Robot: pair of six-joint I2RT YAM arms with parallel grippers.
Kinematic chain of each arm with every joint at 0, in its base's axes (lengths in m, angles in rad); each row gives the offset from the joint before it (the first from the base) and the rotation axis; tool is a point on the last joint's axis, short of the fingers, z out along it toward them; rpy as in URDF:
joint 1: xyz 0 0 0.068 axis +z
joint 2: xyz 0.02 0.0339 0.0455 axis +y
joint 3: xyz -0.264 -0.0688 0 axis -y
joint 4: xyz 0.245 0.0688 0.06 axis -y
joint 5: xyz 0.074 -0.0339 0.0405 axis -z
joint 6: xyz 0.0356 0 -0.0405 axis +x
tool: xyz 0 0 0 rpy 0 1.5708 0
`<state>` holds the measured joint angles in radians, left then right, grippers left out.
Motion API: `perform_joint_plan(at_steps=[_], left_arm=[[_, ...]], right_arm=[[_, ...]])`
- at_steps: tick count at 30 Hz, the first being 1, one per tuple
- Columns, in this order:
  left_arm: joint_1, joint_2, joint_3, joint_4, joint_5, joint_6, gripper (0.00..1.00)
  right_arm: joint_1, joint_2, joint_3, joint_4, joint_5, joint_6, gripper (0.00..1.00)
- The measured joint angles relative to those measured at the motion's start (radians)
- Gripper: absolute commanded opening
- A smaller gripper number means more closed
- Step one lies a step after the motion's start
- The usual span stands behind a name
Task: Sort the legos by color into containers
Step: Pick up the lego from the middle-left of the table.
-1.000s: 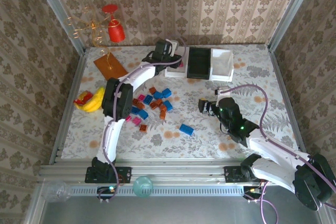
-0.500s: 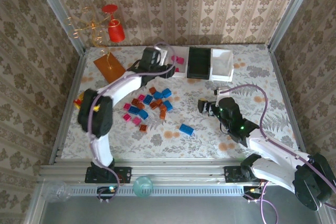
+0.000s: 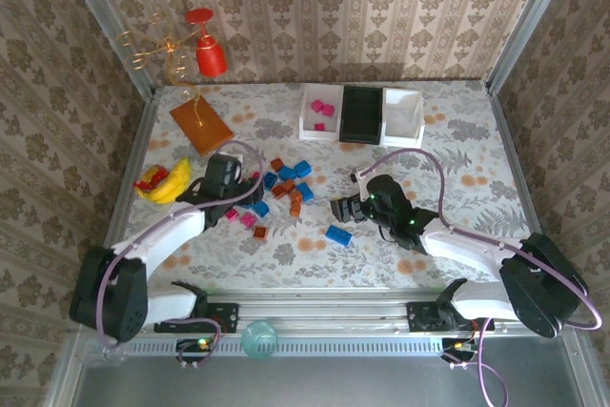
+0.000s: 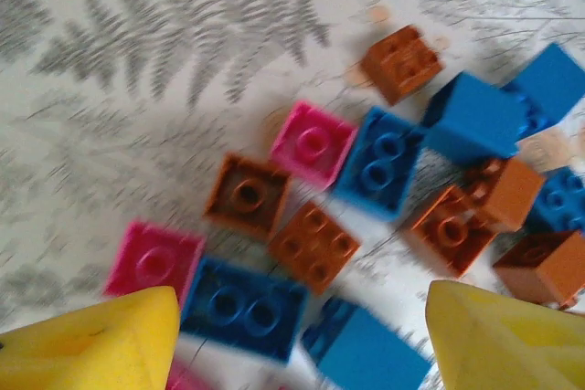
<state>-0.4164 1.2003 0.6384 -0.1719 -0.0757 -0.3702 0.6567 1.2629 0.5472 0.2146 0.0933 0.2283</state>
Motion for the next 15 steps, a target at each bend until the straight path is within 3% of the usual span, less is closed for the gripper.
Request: perform_joint_plan(at_steps=[5, 15], left_arm=[[0.051, -0.108, -0.058, -0.085, -0.023, -0.068, 0.70], [0.068, -0.050, -0.077, -0.143, -0.027, -0.124, 0.61]], right_arm=[[0.002, 0.012, 0.002, 0.000, 0.000, -0.003, 0.91], [0.002, 0.021, 0.004, -0.001, 0.008, -0.001, 0.91]])
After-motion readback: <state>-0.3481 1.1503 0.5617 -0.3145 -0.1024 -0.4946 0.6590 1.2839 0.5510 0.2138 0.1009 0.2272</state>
